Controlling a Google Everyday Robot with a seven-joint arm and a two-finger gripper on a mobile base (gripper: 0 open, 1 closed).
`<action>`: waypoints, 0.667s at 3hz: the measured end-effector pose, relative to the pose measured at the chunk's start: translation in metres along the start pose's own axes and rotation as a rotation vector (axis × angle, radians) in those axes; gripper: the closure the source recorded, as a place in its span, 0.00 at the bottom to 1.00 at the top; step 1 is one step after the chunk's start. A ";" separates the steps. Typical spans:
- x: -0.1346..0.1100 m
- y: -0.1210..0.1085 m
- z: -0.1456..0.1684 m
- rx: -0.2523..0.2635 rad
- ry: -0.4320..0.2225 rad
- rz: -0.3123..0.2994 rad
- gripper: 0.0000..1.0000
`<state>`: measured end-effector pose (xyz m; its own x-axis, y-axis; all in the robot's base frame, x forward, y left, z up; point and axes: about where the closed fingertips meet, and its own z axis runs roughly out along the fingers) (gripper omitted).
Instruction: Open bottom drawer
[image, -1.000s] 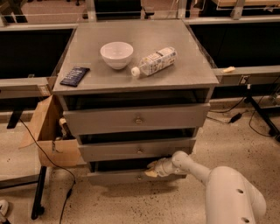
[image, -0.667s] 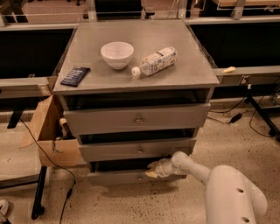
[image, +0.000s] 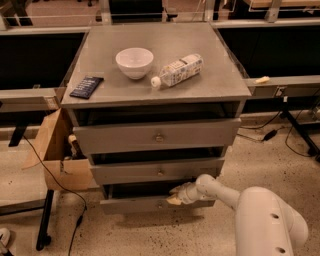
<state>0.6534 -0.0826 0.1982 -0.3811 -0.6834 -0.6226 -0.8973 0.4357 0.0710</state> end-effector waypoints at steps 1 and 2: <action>-0.003 0.000 -0.003 0.000 0.000 0.000 0.12; 0.018 0.007 -0.002 0.009 0.068 -0.013 0.00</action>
Offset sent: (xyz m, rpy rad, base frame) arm -0.0550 -0.0562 -0.0575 -0.2521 0.0659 0.0180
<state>0.6399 -0.0925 0.1888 -0.3835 -0.7273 -0.5692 -0.9005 0.4311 0.0559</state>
